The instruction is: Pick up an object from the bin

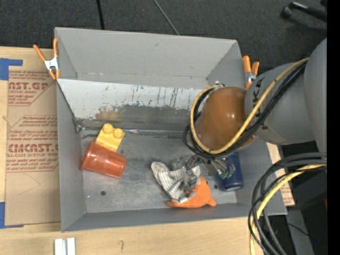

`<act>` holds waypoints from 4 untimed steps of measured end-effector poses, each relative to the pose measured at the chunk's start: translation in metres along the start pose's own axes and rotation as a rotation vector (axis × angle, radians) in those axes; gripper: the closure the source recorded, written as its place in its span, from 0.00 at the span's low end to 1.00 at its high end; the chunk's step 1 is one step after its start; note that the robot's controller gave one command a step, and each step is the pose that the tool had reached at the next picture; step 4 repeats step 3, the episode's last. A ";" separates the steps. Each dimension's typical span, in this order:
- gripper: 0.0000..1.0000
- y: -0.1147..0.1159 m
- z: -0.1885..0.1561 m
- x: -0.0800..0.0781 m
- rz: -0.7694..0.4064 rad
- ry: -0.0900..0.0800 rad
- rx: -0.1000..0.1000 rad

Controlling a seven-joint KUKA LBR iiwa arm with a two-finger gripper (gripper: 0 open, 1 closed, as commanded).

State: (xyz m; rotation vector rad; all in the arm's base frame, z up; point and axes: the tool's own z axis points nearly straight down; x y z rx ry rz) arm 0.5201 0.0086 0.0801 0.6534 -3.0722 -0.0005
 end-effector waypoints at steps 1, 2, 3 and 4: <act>1.00 0.000 -0.007 0.000 0.000 0.000 0.000; 1.00 0.000 -0.013 0.000 0.000 -0.002 0.001; 1.00 0.001 -0.021 0.001 0.000 0.005 -0.002; 1.00 0.001 -0.021 0.001 0.000 0.005 -0.002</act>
Offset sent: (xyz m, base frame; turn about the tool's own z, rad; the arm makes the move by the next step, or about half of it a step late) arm -0.0001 0.0000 0.0174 0.0000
